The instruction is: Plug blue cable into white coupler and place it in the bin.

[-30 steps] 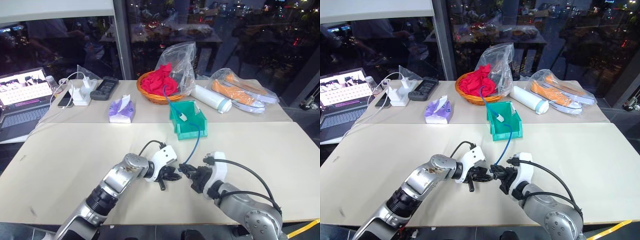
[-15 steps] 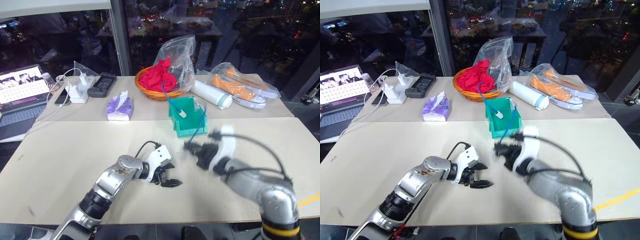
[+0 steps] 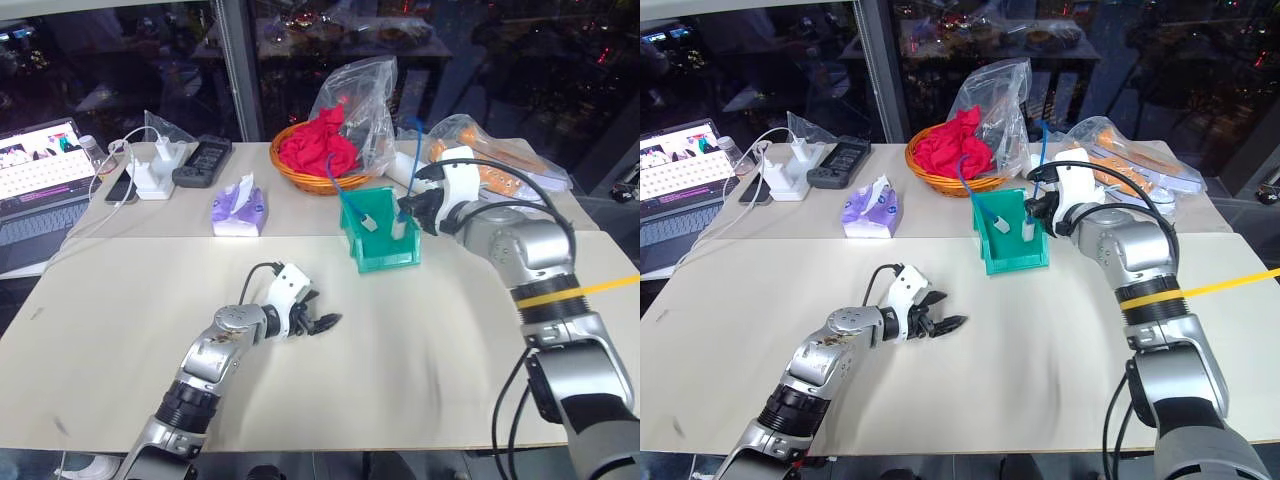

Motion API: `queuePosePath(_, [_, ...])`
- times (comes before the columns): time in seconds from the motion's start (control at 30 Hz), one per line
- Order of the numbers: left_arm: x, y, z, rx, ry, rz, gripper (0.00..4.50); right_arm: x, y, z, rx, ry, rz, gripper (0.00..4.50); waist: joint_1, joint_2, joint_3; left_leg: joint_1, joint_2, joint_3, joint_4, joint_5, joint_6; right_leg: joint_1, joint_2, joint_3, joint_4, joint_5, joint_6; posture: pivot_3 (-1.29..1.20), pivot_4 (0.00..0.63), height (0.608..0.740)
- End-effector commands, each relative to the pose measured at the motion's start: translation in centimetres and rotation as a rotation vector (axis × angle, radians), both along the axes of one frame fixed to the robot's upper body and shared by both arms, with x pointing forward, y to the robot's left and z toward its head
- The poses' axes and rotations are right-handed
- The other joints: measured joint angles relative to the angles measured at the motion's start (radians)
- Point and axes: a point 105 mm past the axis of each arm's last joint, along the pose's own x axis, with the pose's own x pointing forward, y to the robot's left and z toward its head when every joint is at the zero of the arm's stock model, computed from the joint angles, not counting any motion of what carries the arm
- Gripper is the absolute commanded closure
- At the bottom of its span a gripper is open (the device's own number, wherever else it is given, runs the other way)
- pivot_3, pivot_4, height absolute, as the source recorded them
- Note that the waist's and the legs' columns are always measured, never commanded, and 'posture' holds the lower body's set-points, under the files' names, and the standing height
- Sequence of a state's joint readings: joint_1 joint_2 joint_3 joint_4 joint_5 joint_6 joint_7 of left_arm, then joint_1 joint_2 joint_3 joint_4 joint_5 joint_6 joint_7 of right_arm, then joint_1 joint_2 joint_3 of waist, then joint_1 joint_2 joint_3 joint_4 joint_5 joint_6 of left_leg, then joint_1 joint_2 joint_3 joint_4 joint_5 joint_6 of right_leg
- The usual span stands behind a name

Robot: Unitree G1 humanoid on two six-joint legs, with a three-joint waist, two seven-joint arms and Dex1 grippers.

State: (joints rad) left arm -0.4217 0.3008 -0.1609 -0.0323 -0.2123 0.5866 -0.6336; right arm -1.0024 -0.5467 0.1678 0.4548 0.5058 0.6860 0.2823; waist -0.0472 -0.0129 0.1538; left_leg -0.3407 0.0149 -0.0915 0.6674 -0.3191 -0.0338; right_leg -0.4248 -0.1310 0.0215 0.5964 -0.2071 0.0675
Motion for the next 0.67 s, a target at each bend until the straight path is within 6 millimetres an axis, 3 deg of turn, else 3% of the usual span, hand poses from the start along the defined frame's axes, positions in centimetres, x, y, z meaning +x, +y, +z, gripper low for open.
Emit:
queuePosePath(0.03, [0.4, 0.9, 1.7, -0.068, -0.068, 0.066, 0.56, -0.5, -0.2, 4.6, 0.064, -0.125, 0.032, 1.03, 0.000, 0.001, 0.001, -0.001, 0.000, 0.000, 0.000, 0.000, 0.000, -0.001, 0.000, 0.000, -0.001, 0.000, 0.001, 0.00, 0.150, 0.740])
queuePosePath(0.13, [1.1, 1.9, 2.1, -0.043, -0.119, 0.121, 0.56, -2.3, -1.1, 6.4, 0.093, -0.163, 0.052, 0.03, 0.006, 0.002, 0.002, -0.008, 0.000, 0.000, 0.005, 0.000, 0.000, -0.004, -0.001, -0.002, -0.002, 0.001, 0.002, 0.00, 0.150, 0.740])
queuePosePath(0.27, [2.1, 3.8, 3.3, 0.069, -0.305, 0.210, 0.56, -6.5, -2.0, 7.1, 0.074, -0.197, 0.139, 0.01, 0.020, 0.002, 0.002, -0.013, 0.000, -0.003, 0.009, 0.000, 0.000, -0.005, -0.001, -0.006, -0.002, 0.001, 0.002, 0.00, 0.150, 0.740])
queuePosePath(0.33, [2.4, 5.5, 3.3, 0.056, -0.286, 0.233, 0.56, -9.8, -4.2, 7.2, 0.069, -0.270, 0.175, 0.01, 0.028, 0.002, 0.002, -0.013, 0.000, -0.003, 0.010, 0.000, 0.000, -0.004, -0.001, -0.006, -0.002, 0.001, 0.002, 0.00, 0.150, 0.740])
queuePosePath(0.4, [2.1, 6.1, 3.4, 0.021, -0.271, 0.206, 0.56, -12.3, -5.7, 5.8, -0.021, -0.282, 0.184, 0.01, 0.036, 0.002, 0.002, -0.012, 0.000, -0.003, 0.010, -0.001, 0.001, -0.003, -0.001, -0.006, -0.002, 0.001, 0.002, 0.00, 0.150, 0.740])
queuePosePath(0.5, [1.4, 6.6, 3.2, 0.009, -0.260, 0.164, 0.56, -14.6, -6.9, 2.1, -0.096, -0.223, 0.178, 0.01, 0.034, 0.002, 0.002, -0.012, -0.001, -0.003, 0.011, -0.002, 0.003, -0.001, -0.001, -0.005, -0.001, 0.002, 0.003, 0.00, 0.150, 0.740])
queuePosePath(0.67, [0.4, 7.6, 2.8, -0.019, -0.220, 0.110, 0.56, -16.6, -8.5, -2.4, -0.129, -0.193, 0.084, 0.01, 0.028, 0.002, 0.002, -0.007, -0.001, -0.002, 0.012, -0.004, 0.006, 0.001, -0.001, -0.002, -0.002, 0.005, 0.003, 0.00, 0.150, 0.740])
